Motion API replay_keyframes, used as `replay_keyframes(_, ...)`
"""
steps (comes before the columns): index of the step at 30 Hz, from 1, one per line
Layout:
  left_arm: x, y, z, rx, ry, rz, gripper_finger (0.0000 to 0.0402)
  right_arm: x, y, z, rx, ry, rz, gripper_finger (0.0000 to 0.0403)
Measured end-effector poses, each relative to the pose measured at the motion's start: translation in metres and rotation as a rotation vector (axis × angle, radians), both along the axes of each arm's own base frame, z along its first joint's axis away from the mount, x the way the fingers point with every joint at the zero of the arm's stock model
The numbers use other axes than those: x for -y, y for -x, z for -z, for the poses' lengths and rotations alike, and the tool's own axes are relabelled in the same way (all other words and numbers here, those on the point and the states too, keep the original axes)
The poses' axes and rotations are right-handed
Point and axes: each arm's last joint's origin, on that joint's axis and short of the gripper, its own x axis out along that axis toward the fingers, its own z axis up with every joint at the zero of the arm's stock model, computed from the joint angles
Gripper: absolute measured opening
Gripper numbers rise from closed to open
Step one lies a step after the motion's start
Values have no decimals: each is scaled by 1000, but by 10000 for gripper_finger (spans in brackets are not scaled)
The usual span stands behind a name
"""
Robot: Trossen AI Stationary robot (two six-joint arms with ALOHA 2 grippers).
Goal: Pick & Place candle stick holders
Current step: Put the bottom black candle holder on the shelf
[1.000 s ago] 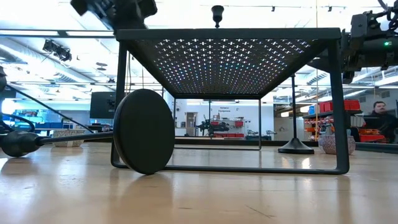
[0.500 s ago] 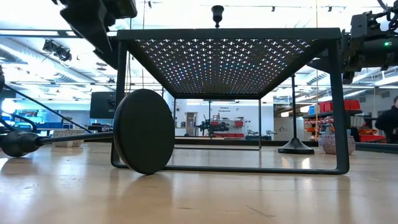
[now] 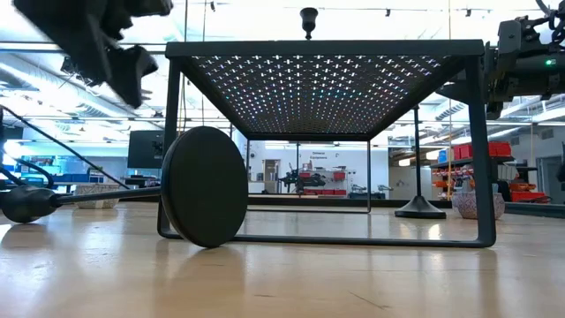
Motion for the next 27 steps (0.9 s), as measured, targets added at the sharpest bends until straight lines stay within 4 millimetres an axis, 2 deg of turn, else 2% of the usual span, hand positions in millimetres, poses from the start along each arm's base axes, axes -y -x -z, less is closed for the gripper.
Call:
replay_keyframes(10,24,-11,38,-148,-11,-39,272,0,0,0,0,0,-1,201)
replay_keyframes(16,31,-7,57,-282,-24,-52,272,0,0,0,0,0,-1,201)
replay_keyframes(21,34,-3,62,-369,3,-61,272,0,0,0,0,0,-1,201)
replay_keyframes(27,33,0,63,-375,-45,-71,272,0,0,0,0,0,-1,201)
